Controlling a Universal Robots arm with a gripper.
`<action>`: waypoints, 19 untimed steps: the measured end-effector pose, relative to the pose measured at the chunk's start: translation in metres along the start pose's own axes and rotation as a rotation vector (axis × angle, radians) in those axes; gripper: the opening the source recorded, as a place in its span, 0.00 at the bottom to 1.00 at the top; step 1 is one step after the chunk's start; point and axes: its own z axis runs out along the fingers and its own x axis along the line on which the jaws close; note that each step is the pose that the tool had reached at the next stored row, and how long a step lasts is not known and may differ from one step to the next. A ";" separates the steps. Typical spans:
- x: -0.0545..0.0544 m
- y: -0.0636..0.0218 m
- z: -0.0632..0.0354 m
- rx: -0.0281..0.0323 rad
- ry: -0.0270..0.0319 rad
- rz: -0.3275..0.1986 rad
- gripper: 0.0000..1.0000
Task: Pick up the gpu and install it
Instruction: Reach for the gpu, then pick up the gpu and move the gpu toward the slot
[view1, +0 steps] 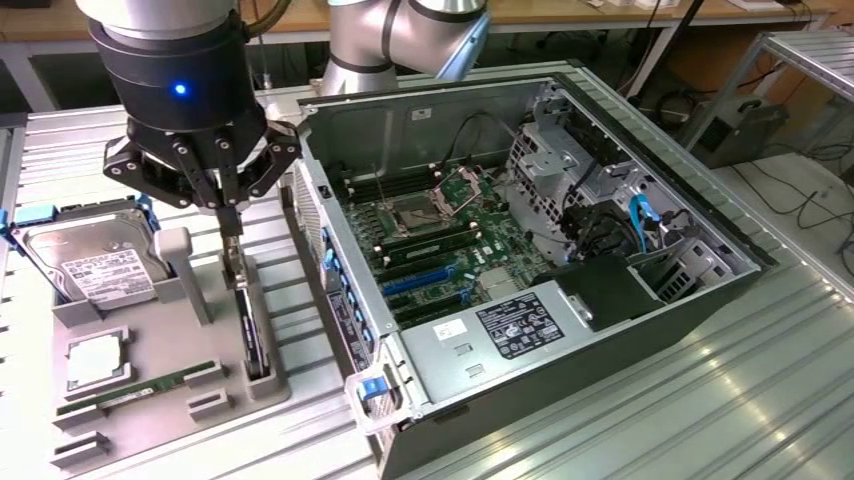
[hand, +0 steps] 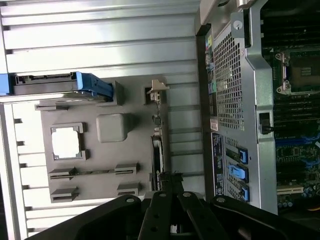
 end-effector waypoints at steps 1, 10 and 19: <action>0.000 0.0000 0.0000 0.0001 0.0000 0.000 0.11; 0.000 0.0000 0.0000 0.0000 0.0000 0.000 0.11; 0.002 -0.0005 0.0384 0.0000 0.0000 0.000 0.42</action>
